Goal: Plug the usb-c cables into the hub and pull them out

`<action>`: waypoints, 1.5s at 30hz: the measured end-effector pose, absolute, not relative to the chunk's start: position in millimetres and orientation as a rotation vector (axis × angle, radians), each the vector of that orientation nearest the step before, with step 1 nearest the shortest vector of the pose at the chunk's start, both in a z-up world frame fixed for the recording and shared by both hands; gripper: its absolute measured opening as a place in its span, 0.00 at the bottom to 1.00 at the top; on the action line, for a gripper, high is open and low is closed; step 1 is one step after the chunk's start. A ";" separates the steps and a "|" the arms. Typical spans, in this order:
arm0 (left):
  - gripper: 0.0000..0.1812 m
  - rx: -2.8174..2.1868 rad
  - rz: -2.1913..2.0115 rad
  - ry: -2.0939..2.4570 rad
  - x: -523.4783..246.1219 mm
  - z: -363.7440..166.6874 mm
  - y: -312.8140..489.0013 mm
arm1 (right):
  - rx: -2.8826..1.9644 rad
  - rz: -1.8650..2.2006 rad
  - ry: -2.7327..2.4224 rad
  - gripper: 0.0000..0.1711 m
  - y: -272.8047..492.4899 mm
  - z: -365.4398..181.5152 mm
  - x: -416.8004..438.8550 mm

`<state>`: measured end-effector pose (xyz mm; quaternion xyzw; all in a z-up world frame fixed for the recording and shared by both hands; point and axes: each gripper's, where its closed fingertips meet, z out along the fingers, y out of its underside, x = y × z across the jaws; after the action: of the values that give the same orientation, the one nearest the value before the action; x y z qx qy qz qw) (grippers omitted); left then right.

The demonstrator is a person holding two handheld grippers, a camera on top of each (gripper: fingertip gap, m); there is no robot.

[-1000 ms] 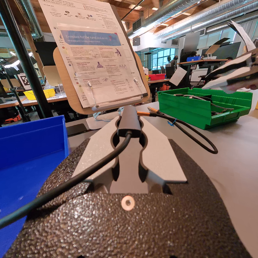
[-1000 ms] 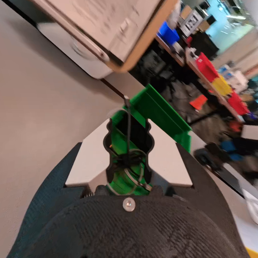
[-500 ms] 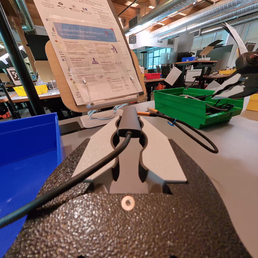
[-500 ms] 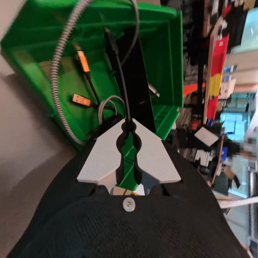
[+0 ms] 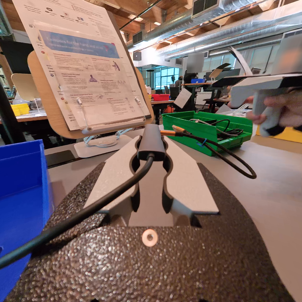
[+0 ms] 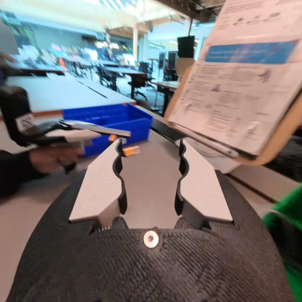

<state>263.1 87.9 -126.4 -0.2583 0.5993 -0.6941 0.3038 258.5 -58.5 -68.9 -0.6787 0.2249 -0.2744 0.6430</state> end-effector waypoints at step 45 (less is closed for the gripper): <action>0.12 -0.493 -1.673 1.621 256.5 -139.0 63.3 | -1.482 -0.512 0.556 0.06 47.5 -151.0 269.7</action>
<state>256.5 63.3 -139.0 -0.1924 0.6323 -0.6522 0.3711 269.7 47.5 -151.0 -0.6585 0.2469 -0.2274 0.6736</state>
